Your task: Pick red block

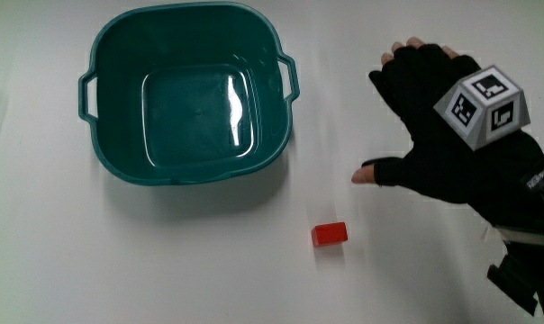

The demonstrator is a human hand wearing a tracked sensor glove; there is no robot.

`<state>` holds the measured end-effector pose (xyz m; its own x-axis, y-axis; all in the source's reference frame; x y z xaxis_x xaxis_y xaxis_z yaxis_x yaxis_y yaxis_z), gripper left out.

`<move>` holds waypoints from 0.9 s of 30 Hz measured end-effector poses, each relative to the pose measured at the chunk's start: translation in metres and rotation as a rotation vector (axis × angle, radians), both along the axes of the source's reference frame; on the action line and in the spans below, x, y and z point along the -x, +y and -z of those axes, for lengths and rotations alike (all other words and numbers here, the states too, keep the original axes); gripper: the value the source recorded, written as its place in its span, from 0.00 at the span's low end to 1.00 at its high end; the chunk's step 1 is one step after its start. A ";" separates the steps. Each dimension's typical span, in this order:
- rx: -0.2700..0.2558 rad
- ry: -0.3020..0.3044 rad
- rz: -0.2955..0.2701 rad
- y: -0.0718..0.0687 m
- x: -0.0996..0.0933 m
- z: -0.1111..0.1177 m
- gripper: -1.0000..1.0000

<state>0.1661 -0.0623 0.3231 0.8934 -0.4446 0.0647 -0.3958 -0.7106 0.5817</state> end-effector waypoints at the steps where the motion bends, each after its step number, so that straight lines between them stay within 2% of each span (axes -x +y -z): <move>1: -0.014 -0.007 0.009 0.004 0.001 0.000 0.50; 2: -0.016 -0.016 0.022 0.008 0.002 0.001 0.50; 3: 0.010 -0.023 0.021 0.012 0.002 -0.002 0.50; 4: -0.001 -0.031 0.038 0.016 0.004 -0.001 0.50; 7: 0.039 -0.066 0.039 0.024 0.007 0.000 0.50; 8: 0.030 -0.056 0.055 0.027 0.007 -0.004 0.50; 9: 0.045 -0.058 0.056 0.029 0.009 -0.003 0.50; 10: 0.028 -0.061 0.080 0.032 0.010 -0.003 0.50; 12: 0.070 -0.087 0.065 0.039 0.013 -0.004 0.50; 13: 0.059 -0.073 0.085 0.042 0.014 -0.006 0.50; 15: 0.083 -0.079 0.085 0.047 0.015 -0.012 0.50; 20: 0.082 -0.066 0.118 0.057 0.020 -0.014 0.50; 27: 0.123 -0.060 0.142 0.066 0.025 -0.027 0.50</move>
